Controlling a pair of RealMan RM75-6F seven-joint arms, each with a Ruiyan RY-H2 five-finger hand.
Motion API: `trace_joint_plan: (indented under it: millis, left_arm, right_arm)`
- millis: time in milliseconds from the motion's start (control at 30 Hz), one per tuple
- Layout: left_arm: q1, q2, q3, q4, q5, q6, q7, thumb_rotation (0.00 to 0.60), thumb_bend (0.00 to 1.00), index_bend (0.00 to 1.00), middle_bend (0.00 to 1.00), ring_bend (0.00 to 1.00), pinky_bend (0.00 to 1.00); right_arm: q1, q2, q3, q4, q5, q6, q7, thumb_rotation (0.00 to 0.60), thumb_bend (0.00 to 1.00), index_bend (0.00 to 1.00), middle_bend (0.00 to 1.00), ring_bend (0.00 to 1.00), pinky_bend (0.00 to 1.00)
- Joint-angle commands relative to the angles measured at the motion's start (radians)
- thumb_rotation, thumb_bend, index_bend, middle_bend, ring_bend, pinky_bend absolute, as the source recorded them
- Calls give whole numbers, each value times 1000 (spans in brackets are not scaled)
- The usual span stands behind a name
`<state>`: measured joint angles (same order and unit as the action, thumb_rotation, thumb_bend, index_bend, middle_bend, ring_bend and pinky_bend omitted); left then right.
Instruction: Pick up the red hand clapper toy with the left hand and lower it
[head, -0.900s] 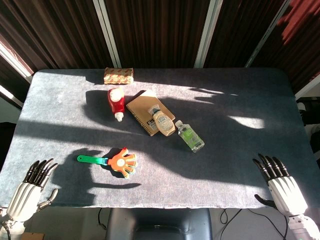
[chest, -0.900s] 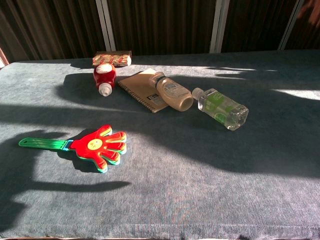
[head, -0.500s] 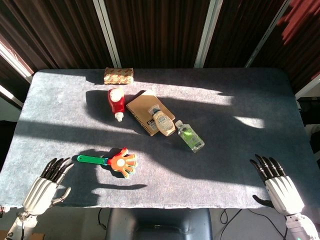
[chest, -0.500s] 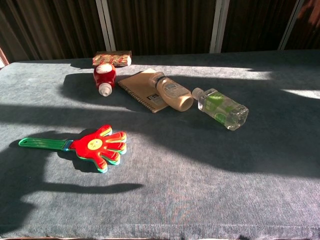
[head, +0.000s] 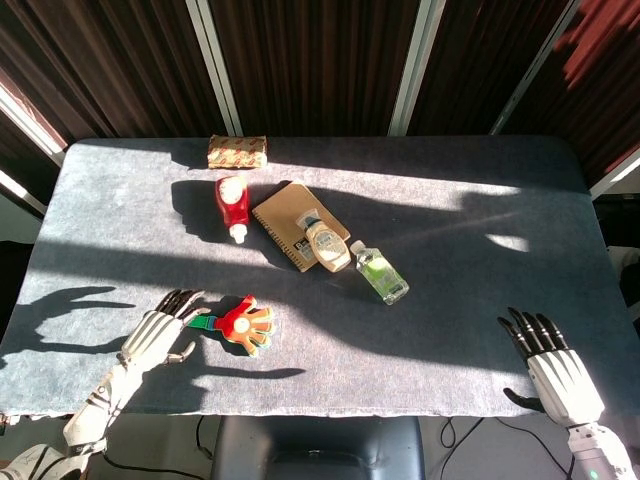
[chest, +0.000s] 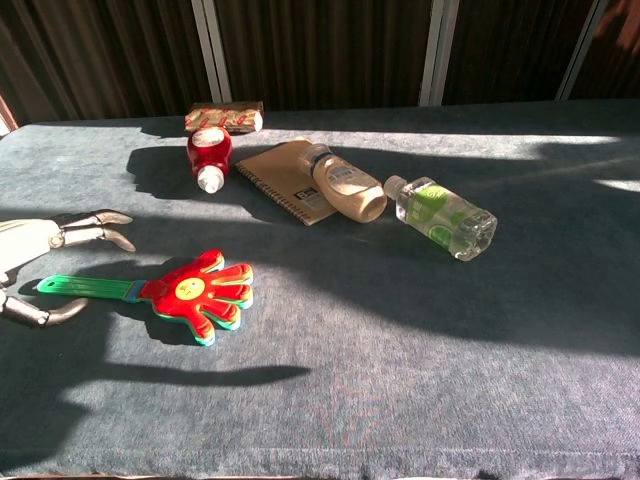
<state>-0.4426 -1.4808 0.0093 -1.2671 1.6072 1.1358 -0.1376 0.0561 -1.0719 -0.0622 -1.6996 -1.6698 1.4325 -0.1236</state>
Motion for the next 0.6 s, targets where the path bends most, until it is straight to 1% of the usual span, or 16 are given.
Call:
trace_joint_plan:
  millis: [33,100,200,433,600]
  left_arm:
    - [-21,-29,-14,24,-33,-38,17,600,402,255,0,0,0]
    - [-30,-42,-20,39,-49,-56,28,600,401,255,0,0,0]
    - [-43,-64,-33,67,-86,-92,78,600,400,254,0,0,0]
    - [-48,-79,-39,77,-114,-105,110,600,400,264,0,0,0]
    - [-48,-96,-32,89,-117,-100,122,600,402,319,0,0,0]
  right_arm:
    - [-1,3,3,-1,1,7,6,600,161,0,0,0,0]
    - [-2,4,3,-1,1,10,8,600,161,0,0,0,0]
    - [0,5,1,-1,-1,7,9,600,161,0,0,0,0]
    - [-1,7,1,-2,-2,12,12,600,161,0,0,0,0]
    - [-4,9,1,-4,-4,19,16,600,161,0,0,0,0]
